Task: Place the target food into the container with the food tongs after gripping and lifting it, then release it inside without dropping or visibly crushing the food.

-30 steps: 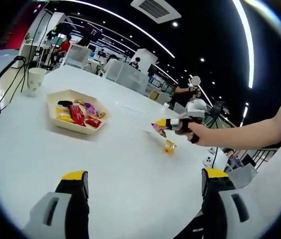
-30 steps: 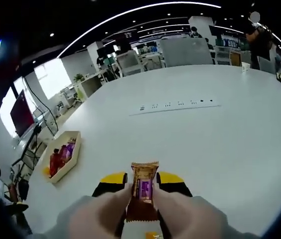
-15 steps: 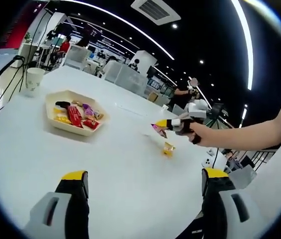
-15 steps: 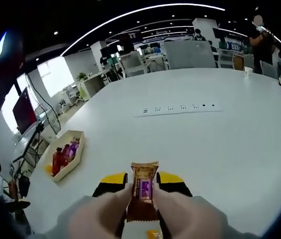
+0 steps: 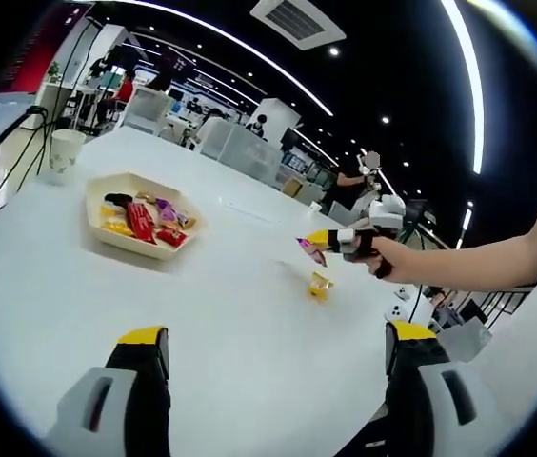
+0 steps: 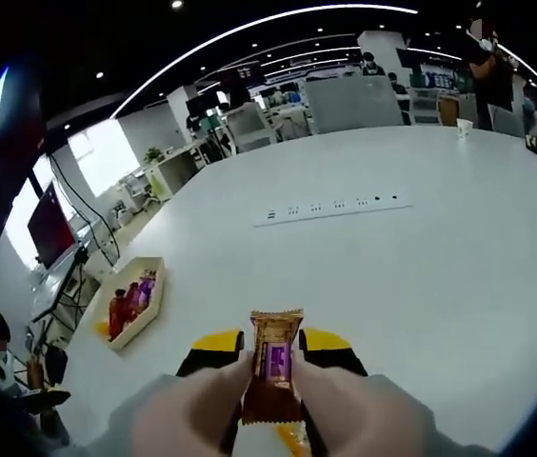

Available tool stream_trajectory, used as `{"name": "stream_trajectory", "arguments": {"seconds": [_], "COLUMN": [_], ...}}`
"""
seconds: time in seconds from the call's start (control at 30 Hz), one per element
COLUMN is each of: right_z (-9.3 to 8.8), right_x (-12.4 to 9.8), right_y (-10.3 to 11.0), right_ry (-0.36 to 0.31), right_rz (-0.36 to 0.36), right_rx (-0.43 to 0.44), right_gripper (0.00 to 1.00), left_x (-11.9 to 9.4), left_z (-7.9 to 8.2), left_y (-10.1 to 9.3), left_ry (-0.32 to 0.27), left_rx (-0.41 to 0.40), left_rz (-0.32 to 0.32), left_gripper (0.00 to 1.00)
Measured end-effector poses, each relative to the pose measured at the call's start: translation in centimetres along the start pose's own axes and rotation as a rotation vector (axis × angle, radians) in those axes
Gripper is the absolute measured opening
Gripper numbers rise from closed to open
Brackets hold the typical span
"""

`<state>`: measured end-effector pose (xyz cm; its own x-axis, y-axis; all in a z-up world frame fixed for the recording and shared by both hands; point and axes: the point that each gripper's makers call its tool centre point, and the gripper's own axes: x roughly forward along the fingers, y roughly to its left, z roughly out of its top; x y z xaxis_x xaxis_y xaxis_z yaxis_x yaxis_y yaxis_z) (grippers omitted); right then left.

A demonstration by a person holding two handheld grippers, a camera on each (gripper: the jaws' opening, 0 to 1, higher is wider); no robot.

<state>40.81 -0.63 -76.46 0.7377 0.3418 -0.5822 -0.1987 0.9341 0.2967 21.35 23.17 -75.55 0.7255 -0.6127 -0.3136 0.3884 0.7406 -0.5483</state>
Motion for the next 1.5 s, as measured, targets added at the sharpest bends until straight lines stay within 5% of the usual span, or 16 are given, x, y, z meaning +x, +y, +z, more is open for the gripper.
{"name": "stream_trajectory", "arguments": {"seconds": [0.4, 1.0, 1.5], "right_z": [0.9, -0.2, 2.1], "right_x": [0.4, -0.4, -3.8], "right_y": [0.2, 3.5, 7.0], "right_ry": [-0.003, 0.010, -0.103], "right_rz": [0.020, 0.037, 0.045], "right_rx": [-0.011, -0.059, -0.072], "right_gripper": [0.22, 0.22, 0.22], "left_x": [-0.2, -1.8, -2.8], "left_z": [-0.3, 0.1, -0.7], "left_y": [-0.1, -1.6, -1.5], "left_ry": [-0.002, -0.038, -0.034], "left_rx": [0.004, 0.041, 0.108], "left_rz": [-0.009, -0.055, -0.120], "left_gripper": [0.94, 0.98, 0.96]}}
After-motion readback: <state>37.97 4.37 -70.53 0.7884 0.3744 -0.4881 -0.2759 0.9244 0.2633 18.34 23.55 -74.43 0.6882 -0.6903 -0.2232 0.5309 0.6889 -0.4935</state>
